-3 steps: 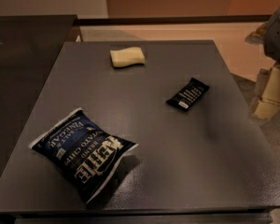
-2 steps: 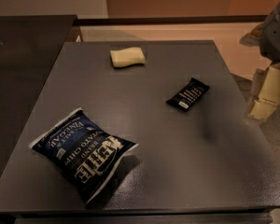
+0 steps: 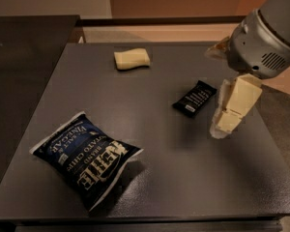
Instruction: Pick blue chip bag
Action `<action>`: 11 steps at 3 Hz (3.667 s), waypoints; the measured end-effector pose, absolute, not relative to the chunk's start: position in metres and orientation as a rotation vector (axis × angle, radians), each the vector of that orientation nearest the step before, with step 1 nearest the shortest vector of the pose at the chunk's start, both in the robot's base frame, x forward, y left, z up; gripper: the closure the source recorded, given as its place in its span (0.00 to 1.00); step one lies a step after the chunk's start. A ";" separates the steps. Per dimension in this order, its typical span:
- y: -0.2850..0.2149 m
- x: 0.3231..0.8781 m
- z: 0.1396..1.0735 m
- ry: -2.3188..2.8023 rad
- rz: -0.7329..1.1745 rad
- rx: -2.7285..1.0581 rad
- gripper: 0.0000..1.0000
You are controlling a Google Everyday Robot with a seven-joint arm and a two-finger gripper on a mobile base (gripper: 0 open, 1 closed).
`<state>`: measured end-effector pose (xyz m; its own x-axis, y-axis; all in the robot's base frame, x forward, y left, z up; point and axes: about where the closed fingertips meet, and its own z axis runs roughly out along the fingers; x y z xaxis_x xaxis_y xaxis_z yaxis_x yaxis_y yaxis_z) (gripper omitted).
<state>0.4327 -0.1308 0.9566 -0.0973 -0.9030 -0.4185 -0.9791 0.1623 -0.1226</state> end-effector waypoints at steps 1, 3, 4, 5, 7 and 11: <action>-0.083 0.430 0.946 1.954 0.389 -1.814 0.00; -0.006 0.421 0.910 1.846 0.454 -1.866 0.00; 0.017 0.416 0.888 1.846 0.472 -1.878 0.00; 0.038 0.413 0.867 1.878 0.520 -1.908 0.00; 0.067 0.404 0.840 1.933 0.592 -1.960 0.00; 0.070 0.403 0.852 1.923 0.682 -1.933 0.87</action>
Offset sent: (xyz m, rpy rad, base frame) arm -0.0136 0.1423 -0.0517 0.1761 0.0347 0.2197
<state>0.4035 0.0702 0.8519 -0.0250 -0.8367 -0.5470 -0.9944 -0.0352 0.0992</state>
